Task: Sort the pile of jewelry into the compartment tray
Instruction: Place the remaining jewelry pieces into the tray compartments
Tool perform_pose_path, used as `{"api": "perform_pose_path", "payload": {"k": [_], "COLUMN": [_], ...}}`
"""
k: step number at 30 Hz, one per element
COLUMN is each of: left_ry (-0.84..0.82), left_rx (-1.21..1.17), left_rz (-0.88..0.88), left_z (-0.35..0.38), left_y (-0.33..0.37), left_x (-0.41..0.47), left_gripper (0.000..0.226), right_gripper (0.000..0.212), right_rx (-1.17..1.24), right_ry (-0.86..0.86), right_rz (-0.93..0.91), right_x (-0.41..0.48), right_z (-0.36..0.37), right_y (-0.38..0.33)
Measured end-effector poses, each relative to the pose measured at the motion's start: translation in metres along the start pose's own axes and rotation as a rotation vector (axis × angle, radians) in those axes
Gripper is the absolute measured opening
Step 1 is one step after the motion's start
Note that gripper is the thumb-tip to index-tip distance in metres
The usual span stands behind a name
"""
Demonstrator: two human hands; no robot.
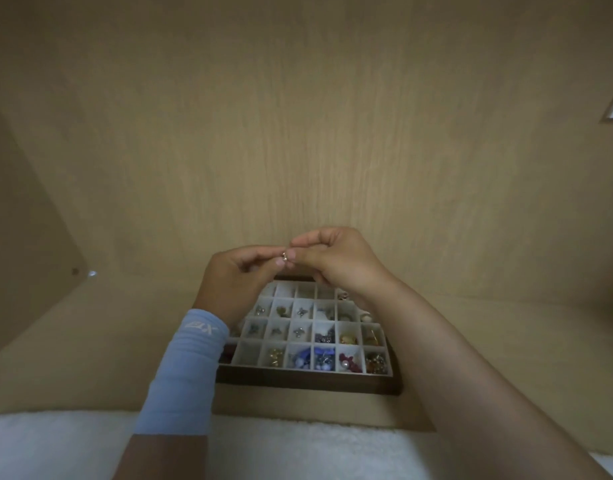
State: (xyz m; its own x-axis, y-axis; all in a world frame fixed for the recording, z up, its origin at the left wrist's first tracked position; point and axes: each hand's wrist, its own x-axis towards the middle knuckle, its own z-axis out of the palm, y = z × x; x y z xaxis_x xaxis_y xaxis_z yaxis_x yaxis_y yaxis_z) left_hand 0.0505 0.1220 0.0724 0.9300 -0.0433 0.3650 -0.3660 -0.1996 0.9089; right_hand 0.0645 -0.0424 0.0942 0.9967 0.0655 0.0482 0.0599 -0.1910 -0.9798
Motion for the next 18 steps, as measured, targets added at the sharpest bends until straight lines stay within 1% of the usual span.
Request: {"api": "perform_pose_path", "payload": {"k": [3, 5, 7, 10, 12, 14, 18], "left_ry": [0.066, 0.090, 0.102, 0.092, 0.066, 0.047, 0.027], "left_rx": [0.019, 0.020, 0.038, 0.052, 0.001, -0.048, -0.069], "left_rz": [-0.030, -0.073, -0.097, -0.107, -0.128, -0.157, -0.171], "left_z": [-0.012, -0.017, -0.020, -0.021, -0.021, -0.020, -0.020], "left_y": [-0.009, -0.015, -0.020, -0.023, -0.023, -0.023, -0.024], "left_x": [0.003, 0.005, 0.006, 0.007, 0.007, 0.007, 0.007], "left_gripper": [0.014, 0.006, 0.007, 0.001, 0.008, 0.007, 0.010], "right_gripper": [0.018, 0.019, 0.020, 0.018, 0.015, 0.016, 0.012], "right_rx": [-0.011, -0.016, -0.006, -0.014, -0.037, -0.052, -0.029], "right_ry": [-0.031, -0.068, -0.092, -0.066, -0.057, -0.074, -0.101], "right_rz": [-0.010, -0.031, -0.050, -0.084, -0.116, -0.148, -0.124], "right_x": [0.005, 0.006, 0.006, 0.010, 0.011, 0.011, 0.011], "right_z": [0.012, 0.016, 0.020, 0.024, 0.025, 0.024, 0.026], "right_y": [-0.002, 0.001, 0.005, 0.009, 0.009, 0.010, 0.012]}}
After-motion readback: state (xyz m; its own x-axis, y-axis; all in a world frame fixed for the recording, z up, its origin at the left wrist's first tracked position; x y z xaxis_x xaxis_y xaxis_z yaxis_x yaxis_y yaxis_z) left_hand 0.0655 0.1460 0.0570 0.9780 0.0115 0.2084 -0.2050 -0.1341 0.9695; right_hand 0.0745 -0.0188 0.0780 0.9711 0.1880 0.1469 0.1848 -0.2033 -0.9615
